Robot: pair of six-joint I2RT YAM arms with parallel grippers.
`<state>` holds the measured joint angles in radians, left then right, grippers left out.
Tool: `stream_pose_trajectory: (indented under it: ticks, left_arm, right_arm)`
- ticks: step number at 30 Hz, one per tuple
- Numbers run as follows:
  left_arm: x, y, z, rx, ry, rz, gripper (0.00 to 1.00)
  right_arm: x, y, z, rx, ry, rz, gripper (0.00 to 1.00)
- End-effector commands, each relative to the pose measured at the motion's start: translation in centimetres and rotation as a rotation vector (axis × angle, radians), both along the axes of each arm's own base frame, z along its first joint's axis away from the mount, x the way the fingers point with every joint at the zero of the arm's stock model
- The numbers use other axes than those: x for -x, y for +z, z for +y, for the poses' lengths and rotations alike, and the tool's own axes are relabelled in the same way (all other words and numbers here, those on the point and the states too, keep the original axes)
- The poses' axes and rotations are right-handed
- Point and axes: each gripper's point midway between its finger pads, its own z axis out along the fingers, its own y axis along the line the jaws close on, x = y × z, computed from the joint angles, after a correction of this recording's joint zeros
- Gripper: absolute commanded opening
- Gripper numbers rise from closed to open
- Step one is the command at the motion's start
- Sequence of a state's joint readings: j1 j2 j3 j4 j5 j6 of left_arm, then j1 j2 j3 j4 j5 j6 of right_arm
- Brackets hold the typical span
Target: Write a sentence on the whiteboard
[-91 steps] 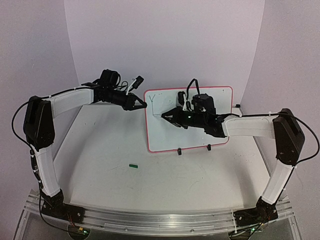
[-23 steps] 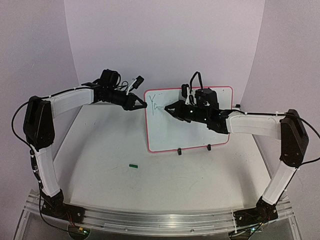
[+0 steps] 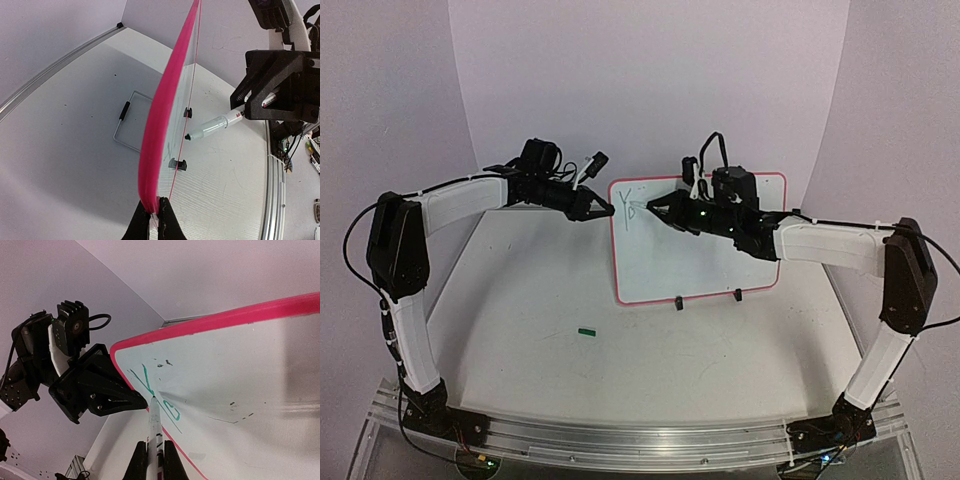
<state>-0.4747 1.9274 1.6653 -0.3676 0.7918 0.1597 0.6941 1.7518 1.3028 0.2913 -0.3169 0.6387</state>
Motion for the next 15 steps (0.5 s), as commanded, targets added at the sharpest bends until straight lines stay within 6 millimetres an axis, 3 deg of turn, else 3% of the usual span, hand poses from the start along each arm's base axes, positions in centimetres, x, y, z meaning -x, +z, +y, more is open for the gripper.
stream_pose_trajectory:
  ticks: [1,15]
  left_arm:
    - [1.2,-1.0,-0.5,-0.048,-0.017,-0.001,0.0]
    - [1.2,-1.0,-0.5,-0.05,-0.017,-0.003,0.0]
  right_arm:
    - [0.9,3.5,-0.9,-0.047,0.007,-0.077,0.0]
    - [-0.7,1.1,-1.6,-0.013,-0.073,-0.028,0.0]
